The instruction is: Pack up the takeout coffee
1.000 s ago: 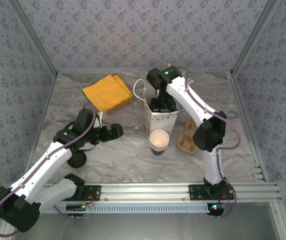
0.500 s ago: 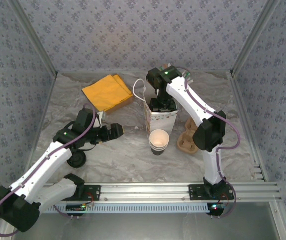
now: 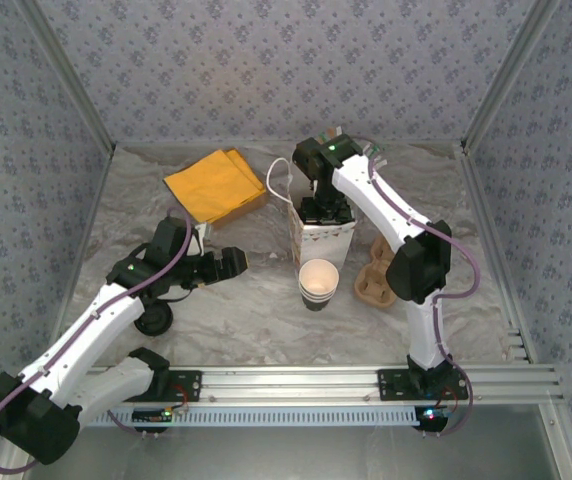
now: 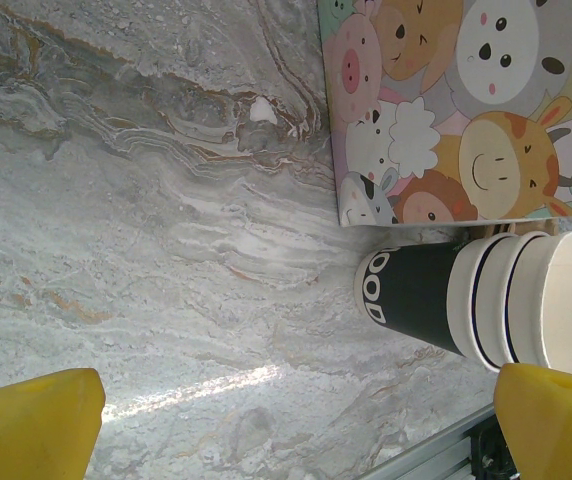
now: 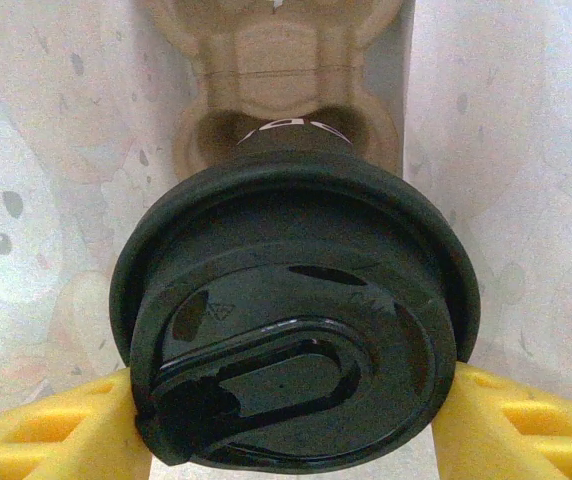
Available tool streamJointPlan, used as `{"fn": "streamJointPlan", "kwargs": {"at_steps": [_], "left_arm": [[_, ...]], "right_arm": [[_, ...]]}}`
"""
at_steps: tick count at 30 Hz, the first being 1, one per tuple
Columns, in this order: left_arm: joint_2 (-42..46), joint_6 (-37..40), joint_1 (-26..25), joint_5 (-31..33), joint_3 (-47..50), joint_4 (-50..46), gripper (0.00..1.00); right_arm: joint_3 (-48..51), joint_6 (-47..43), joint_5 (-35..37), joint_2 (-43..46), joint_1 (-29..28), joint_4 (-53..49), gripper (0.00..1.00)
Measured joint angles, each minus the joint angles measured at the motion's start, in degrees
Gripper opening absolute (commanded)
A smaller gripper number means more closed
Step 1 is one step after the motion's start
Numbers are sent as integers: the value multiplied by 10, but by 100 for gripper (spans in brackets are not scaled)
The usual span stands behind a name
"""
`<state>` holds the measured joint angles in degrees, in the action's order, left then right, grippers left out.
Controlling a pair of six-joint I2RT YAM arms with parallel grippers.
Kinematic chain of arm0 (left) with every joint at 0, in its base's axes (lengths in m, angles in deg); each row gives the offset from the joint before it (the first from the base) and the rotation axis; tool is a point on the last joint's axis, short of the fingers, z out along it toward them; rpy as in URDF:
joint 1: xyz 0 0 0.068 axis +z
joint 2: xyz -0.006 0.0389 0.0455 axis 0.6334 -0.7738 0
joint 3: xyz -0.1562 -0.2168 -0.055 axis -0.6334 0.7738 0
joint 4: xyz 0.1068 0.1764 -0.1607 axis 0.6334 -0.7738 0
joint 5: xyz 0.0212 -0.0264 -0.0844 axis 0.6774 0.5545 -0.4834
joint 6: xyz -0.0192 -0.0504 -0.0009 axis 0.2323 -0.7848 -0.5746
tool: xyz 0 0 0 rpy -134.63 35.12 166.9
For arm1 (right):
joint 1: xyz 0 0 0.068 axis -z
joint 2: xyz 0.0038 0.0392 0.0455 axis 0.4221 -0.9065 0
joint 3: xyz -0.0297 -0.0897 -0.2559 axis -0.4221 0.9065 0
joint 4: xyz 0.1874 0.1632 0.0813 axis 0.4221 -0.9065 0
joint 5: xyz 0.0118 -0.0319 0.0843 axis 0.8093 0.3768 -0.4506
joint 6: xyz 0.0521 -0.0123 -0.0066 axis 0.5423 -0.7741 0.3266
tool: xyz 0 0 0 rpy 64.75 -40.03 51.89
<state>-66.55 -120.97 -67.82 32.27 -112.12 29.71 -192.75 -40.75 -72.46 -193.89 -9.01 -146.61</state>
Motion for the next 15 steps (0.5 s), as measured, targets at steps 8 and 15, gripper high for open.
{"fn": "streamJointPlan", "kwargs": {"at_steps": [8, 15], "left_arm": [[0, 0, 0, 0, 0, 0, 100], [-7, 0, 0, 0, 0, 0, 100]], "right_arm": [[3, -2, 0, -10, 2, 9, 67], [18, -2, -4, -17, 4, 23, 67]]}}
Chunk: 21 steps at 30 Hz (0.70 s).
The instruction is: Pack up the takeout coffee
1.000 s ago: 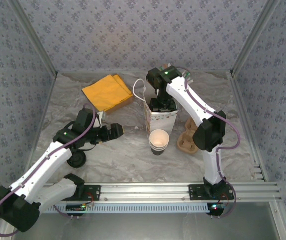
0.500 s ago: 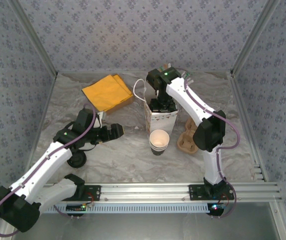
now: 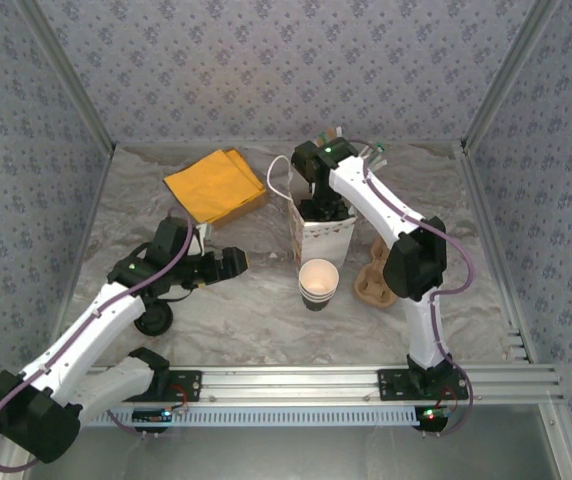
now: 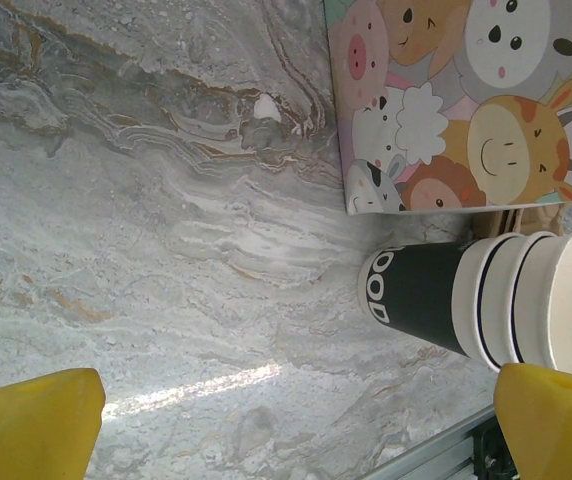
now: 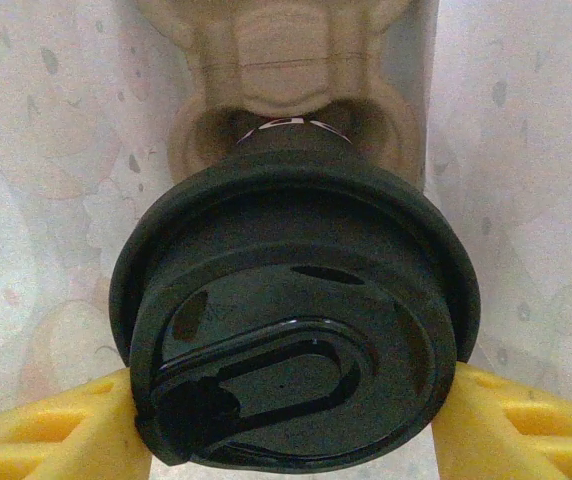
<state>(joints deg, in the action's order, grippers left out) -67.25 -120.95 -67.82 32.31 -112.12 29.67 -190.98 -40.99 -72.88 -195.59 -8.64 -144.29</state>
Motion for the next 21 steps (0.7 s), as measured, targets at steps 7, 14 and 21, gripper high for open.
{"fn": "streamJointPlan", "kwargs": {"at_steps": [7, 14, 21], "left_arm": [[-5, 0, 0, 2, 0, -1, 100], [-5, 0, 0, 2, 0, -1, 100], [-5, 0, 0, 2, 0, -1, 100]], "right_arm": [[9, 0, 0, 1, 0, 7, 67], [14, -2, -1, 5, 0, 10, 67], [21, -2, -2, 9, 0, 13, 67]]}}
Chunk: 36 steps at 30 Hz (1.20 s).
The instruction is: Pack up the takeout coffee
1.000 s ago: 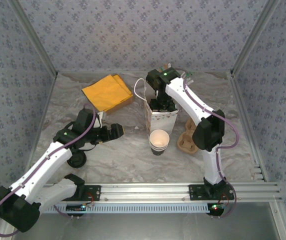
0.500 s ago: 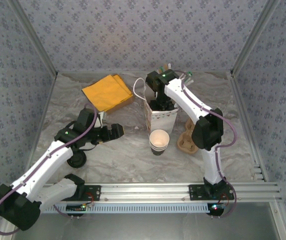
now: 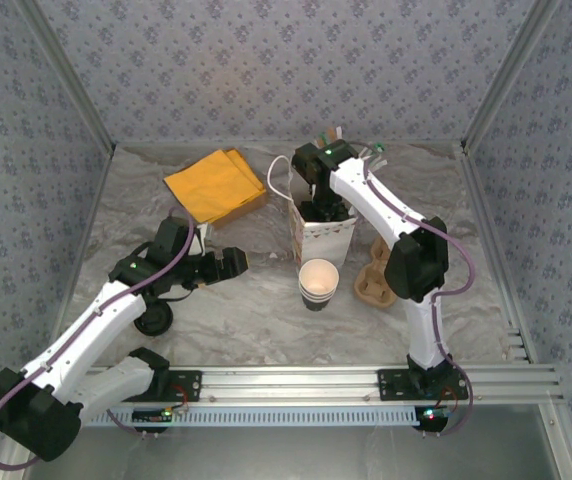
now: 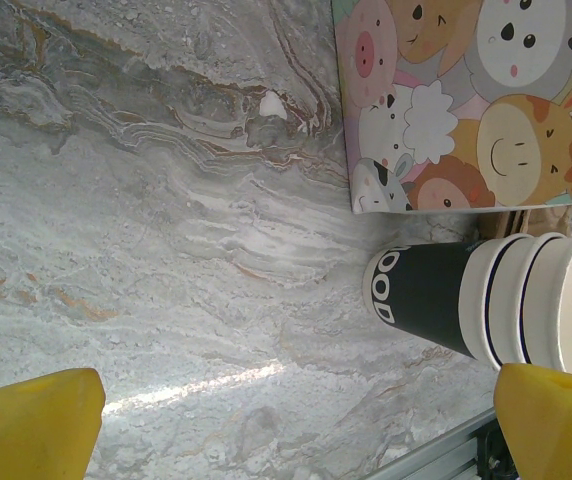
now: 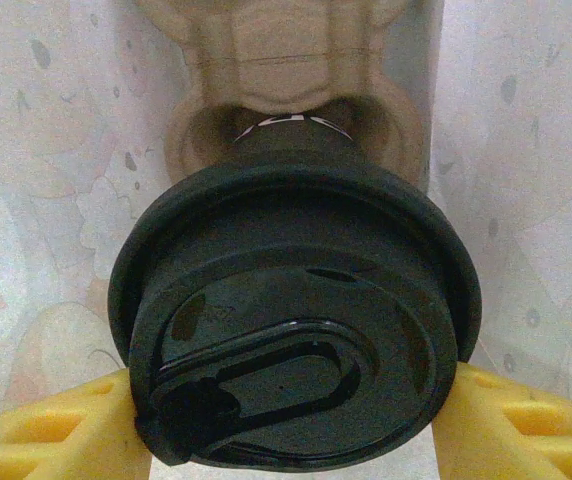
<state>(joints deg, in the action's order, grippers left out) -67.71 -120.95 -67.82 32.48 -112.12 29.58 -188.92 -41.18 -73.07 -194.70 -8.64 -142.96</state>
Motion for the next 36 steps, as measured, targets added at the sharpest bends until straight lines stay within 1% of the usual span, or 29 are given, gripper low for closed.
{"fn": "streamJointPlan", "kwargs": {"at_steps": [36], "left_arm": [[0, 0, 0, 0, 0, 0, 100]], "right_arm": [[10, 0, 0, 5, 0, 8, 67]]}}
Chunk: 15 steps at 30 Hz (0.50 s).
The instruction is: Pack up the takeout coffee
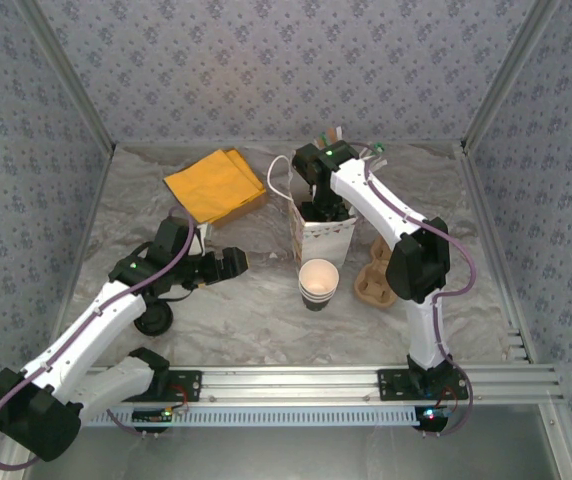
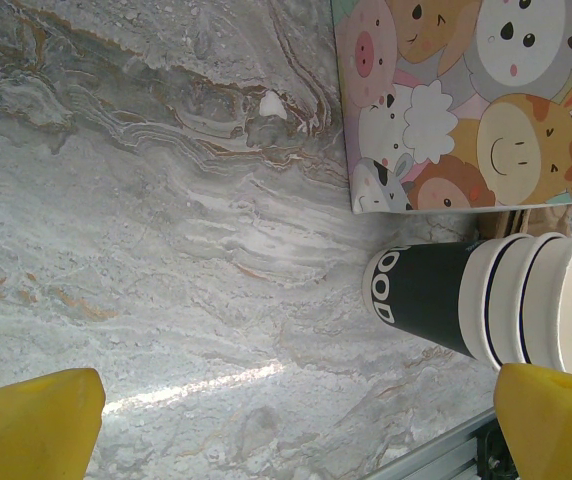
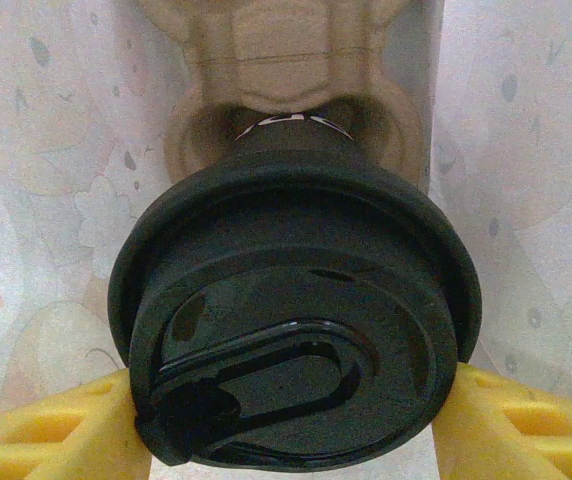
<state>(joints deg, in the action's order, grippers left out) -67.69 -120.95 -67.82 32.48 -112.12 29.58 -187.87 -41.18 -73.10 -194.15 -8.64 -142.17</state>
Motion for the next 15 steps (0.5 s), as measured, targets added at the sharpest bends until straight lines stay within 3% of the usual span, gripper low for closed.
{"fn": "streamJointPlan", "kwargs": {"at_steps": [15], "left_arm": [[0, 0, 0, 0, 0, 0, 100]], "right_arm": [[3, 0, -2, 2, 2, 2, 67]]}}
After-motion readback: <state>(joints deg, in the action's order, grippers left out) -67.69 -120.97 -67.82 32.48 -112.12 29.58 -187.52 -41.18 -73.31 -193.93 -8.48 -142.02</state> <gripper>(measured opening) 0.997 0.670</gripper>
